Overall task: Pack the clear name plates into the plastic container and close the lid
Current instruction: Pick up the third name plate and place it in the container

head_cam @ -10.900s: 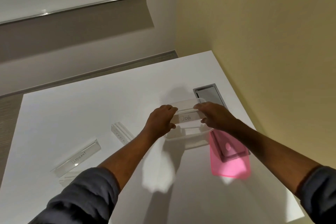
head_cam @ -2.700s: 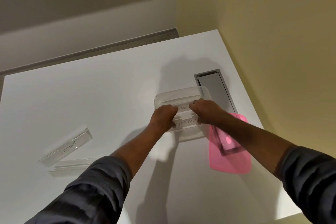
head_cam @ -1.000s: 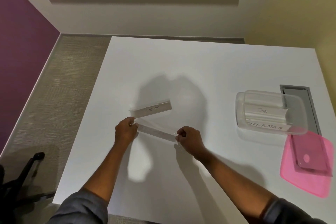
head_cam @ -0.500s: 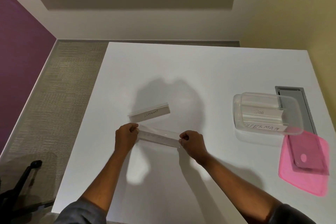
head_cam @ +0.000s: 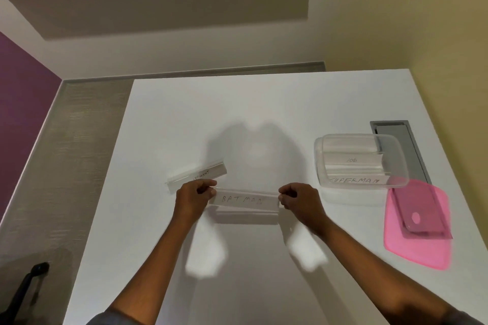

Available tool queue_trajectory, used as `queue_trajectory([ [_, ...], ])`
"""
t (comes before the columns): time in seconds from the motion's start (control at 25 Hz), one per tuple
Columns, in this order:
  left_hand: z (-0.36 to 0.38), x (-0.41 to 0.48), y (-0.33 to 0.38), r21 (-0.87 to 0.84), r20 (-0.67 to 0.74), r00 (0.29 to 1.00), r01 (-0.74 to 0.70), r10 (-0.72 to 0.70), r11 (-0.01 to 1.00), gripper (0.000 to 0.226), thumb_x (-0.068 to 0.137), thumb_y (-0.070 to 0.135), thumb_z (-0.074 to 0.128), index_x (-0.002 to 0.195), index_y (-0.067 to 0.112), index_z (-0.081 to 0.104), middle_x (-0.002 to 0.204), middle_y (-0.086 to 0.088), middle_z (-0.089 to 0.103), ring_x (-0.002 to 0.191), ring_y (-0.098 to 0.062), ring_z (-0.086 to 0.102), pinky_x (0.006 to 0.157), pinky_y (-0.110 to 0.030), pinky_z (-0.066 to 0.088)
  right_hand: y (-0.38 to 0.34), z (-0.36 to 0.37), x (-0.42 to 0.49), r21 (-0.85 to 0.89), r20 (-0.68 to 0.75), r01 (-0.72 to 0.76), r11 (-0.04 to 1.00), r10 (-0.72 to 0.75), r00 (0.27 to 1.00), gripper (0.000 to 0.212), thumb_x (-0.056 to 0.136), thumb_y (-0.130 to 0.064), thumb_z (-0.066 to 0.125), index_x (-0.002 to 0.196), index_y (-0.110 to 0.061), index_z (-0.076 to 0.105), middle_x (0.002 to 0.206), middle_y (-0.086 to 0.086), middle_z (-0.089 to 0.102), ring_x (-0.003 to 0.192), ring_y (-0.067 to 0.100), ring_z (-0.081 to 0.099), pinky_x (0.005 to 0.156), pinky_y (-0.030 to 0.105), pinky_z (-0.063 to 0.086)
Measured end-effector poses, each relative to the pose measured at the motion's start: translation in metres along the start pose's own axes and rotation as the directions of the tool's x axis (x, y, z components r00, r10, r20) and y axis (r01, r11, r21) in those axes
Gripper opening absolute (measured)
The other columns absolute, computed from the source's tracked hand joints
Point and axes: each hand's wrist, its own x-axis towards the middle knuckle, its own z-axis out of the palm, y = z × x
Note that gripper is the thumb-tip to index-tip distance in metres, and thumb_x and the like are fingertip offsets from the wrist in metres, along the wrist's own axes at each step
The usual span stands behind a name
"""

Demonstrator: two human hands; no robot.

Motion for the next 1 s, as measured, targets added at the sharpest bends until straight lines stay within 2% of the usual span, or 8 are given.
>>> queue_trajectory([
  [0.16,0.026,-0.004,0.035,-0.04,0.065,0.997,-0.041,0.043,0.998,0.024,0.098,0.008,0.074,0.116,0.022,0.084,0.108,0.002,0.081,0.104,-0.02,0.079,0.1,-0.039,0.064,0.004,-0.046,0.0,-0.024,-0.065,0.037,0.999,-0.039,0.997,0.014,0.088,-0.015,0.078,0.102,-0.016,0.081,0.09,-0.005,0.079,0.085,0.015,0.077,0.09,0.043,0.063],
  [0.32,0.049,-0.009,0.071,-0.084,0.103,0.989,-0.101,0.109,0.991,0.025,0.096,0.013,0.08,0.116,0.028,0.084,0.097,0.019,0.079,0.096,-0.001,0.076,0.099,-0.032,0.063,0.007,-0.094,0.001,-0.034,-0.128,0.083,0.996,-0.086,0.988,0.018,0.089,-0.017,0.08,0.107,-0.016,0.082,0.093,-0.005,0.08,0.088,0.014,0.077,0.092,0.041,0.063],
  [0.44,0.068,-0.016,0.099,-0.125,0.101,0.98,-0.159,0.172,0.979,0.028,0.093,0.011,0.083,0.112,0.031,0.086,0.087,0.018,0.083,0.089,-0.001,0.079,0.091,-0.024,0.065,0.01,-0.13,0.003,-0.043,-0.174,0.12,0.992,-0.125,0.977,0.018,0.089,-0.016,0.081,0.107,-0.014,0.082,0.094,-0.002,0.081,0.087,0.015,0.077,0.09,0.039,0.064],
  [0.56,0.094,-0.024,0.129,-0.202,0.098,0.959,-0.242,0.265,0.949,0.036,0.091,0.003,0.083,0.115,0.029,0.085,0.088,0.009,0.084,0.085,-0.003,0.079,0.085,-0.024,0.066,0.02,-0.168,0.009,-0.076,-0.205,0.131,0.988,-0.144,0.968,0.02,0.088,-0.015,0.083,0.108,-0.013,0.081,0.094,-0.003,0.08,0.086,0.012,0.076,0.089,0.035,0.063],
  [0.64,0.112,-0.029,0.146,-0.216,0.077,0.942,-0.304,0.326,0.928,0.039,0.09,0.002,0.082,0.117,0.029,0.084,0.087,0.007,0.083,0.082,-0.001,0.076,0.083,-0.021,0.064,0.027,-0.191,0.014,-0.14,-0.196,0.142,0.98,-0.168,0.966,0.025,0.087,-0.017,0.085,0.111,-0.014,0.08,0.096,-0.004,0.079,0.087,0.005,0.073,0.086,0.028,0.062],
  [0.72,0.132,-0.032,0.163,-0.215,0.053,0.928,-0.349,0.368,0.912,0.039,0.089,0.002,0.082,0.119,0.027,0.084,0.087,0.007,0.083,0.084,-0.001,0.076,0.085,-0.022,0.064,0.033,-0.21,0.021,-0.249,-0.184,0.17,0.953,-0.219,0.958,0.035,0.084,-0.019,0.088,0.117,-0.013,0.077,0.106,0.0,0.077,0.088,0.007,0.071,0.08,0.02,0.056],
  [0.88,0.171,-0.037,0.192,-0.196,0.056,0.907,-0.401,0.418,0.895,0.039,0.088,0.004,0.082,0.119,0.027,0.084,0.086,0.009,0.083,0.087,-0.006,0.078,0.087,-0.025,0.064,0.035,-0.23,0.037,-0.521,-0.091,0.259,0.813,-0.355,0.931,0.054,0.079,-0.025,0.091,0.129,-0.017,0.07,0.126,0.003,0.072,0.111,0.021,0.067,0.087,0.028,0.051],
  [1.0,0.197,-0.038,0.207,-0.188,0.087,0.891,-0.425,0.446,0.886,0.038,0.086,0.005,0.081,0.115,0.029,0.085,0.084,0.013,0.082,0.084,0.0,0.077,0.08,-0.017,0.061,0.032,-0.237,0.051,-0.587,0.021,0.291,0.756,-0.345,0.938,0.059,0.081,-0.03,0.087,0.134,-0.023,0.065,0.131,0.0,0.07,0.114,0.022,0.066,0.086,0.033,0.051],
])
